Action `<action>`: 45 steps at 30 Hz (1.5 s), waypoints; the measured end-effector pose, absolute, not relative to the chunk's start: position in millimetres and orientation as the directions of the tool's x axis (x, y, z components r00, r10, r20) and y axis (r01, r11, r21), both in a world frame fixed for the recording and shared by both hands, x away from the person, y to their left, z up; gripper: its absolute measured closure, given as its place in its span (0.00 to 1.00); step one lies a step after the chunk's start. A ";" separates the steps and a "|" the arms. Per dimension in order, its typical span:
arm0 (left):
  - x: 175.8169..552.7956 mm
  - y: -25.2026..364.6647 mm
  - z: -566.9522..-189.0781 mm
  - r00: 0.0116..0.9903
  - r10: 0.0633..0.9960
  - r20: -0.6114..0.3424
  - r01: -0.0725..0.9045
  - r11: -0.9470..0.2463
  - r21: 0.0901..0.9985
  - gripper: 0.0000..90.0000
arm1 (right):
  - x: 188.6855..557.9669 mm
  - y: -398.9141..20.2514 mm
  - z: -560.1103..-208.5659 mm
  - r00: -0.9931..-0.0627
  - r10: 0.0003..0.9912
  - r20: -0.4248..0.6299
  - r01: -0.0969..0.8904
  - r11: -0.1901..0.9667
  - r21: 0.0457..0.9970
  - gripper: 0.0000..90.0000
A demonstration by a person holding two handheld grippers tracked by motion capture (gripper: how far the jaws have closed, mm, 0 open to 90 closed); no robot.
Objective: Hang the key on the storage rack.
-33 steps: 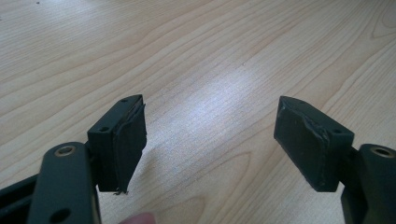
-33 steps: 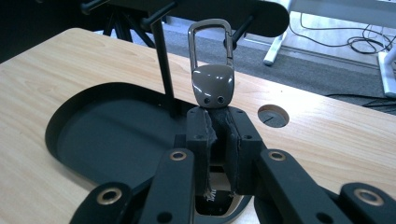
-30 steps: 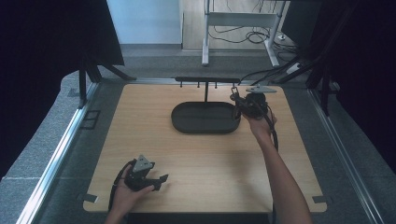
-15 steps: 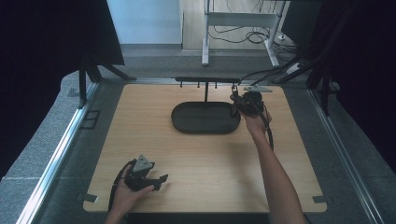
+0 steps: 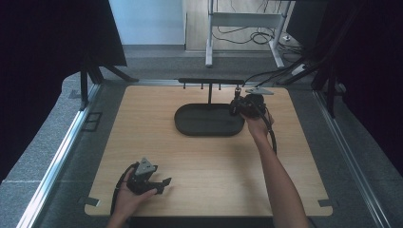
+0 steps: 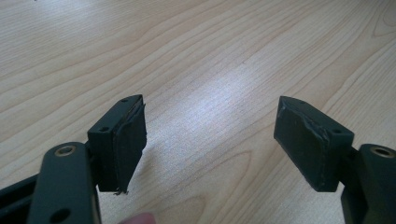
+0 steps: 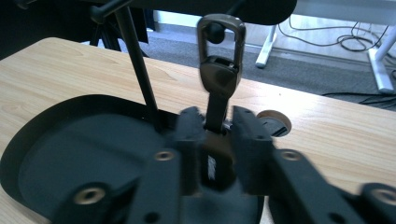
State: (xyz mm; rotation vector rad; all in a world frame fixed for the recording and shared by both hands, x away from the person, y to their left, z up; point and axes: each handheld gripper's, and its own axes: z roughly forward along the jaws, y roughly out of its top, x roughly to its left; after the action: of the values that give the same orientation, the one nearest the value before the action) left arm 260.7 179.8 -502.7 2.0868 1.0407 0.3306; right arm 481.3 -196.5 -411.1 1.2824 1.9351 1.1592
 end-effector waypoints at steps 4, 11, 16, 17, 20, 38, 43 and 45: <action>260.7 179.0 -503.2 0.634 0.767 -0.099 0.569 -0.376 0.732 0.29 | 473.6 -195.5 -405.9 -0.435 0.900 0.032 0.447 0.185 0.875 0.68; 260.4 177.7 -503.6 0.637 0.765 -0.096 0.568 -0.381 0.730 0.29 | 454.2 -196.4 -401.5 -0.488 0.873 0.027 0.429 0.213 0.878 0.64; 259.9 177.2 -502.9 0.638 0.764 -0.097 0.567 -0.381 0.730 0.29 | 436.3 -200.9 -405.1 -0.523 0.851 0.044 0.425 0.215 0.879 0.63; 259.7 177.1 -502.7 0.638 0.764 -0.096 0.567 -0.381 0.730 0.29 | 432.4 -202.5 -406.4 -0.533 0.844 0.053 0.430 0.216 0.877 0.63; 259.7 176.5 -503.0 0.637 0.765 -0.093 0.566 -0.382 0.731 0.29 | 418.6 -207.3 -411.2 -0.556 0.829 0.059 0.424 0.222 0.878 0.63; 259.0 174.1 -503.7 0.641 0.763 -0.085 0.565 -0.393 0.726 0.29 | 340.9 -234.0 -447.2 -0.626 0.776 0.074 0.400 0.238 0.885 0.62; 258.7 173.6 -504.0 0.638 0.765 -0.085 0.567 -0.392 0.725 0.29 | 331.6 -240.3 -459.3 -0.626 0.778 0.060 0.406 0.259 0.877 0.60; 258.5 173.3 -504.1 0.637 0.766 -0.086 0.567 -0.390 0.726 0.29 | 330.6 -245.5 -461.8 -0.622 0.778 0.088 0.419 0.236 0.877 0.57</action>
State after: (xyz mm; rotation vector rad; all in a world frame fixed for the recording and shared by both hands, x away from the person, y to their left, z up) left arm 258.5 173.3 -504.1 2.1063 1.0353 0.3389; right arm 330.6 -245.5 -461.8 1.1030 2.1479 1.3441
